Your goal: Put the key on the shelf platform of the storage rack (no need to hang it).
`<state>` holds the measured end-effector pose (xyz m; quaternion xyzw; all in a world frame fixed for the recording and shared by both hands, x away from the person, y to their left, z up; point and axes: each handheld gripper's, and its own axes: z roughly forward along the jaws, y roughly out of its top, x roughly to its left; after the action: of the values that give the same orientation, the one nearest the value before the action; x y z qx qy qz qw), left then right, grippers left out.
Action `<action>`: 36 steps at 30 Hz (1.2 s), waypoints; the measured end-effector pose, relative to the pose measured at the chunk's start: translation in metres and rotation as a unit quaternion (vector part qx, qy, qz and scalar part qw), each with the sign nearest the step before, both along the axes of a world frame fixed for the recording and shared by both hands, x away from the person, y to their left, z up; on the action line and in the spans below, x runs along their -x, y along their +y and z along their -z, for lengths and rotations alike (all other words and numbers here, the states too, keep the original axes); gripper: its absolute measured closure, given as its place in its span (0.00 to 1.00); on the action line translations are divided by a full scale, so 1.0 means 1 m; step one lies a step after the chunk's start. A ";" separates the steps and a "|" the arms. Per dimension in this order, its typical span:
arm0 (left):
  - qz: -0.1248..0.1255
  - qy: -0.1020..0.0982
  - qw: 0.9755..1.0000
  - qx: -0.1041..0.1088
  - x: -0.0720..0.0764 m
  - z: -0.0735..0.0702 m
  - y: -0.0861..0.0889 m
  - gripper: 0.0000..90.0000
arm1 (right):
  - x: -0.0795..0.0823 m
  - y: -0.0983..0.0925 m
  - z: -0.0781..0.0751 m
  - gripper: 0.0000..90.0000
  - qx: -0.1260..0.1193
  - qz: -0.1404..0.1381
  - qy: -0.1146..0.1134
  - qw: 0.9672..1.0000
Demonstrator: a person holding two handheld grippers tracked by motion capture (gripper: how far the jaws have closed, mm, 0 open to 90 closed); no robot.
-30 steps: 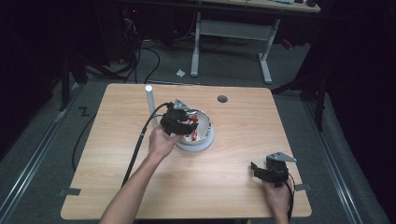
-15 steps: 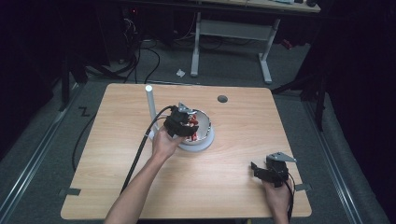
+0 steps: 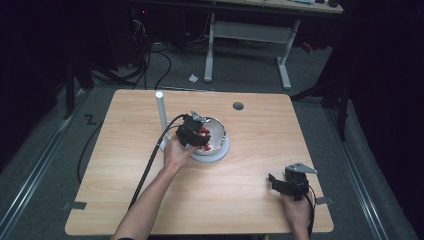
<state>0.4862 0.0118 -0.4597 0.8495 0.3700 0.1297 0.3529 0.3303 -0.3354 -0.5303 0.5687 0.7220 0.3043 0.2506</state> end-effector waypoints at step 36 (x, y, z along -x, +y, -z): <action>-0.014 -0.050 0.996 0.069 0.038 -0.043 0.065 0.38 | 0.000 0.000 0.000 0.33 -0.001 0.001 0.001 1.000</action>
<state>0.4487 0.0769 -0.4168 0.8103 0.3719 0.1509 0.4271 0.3302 -0.3350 -0.5303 0.5700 0.7214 0.3036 0.2498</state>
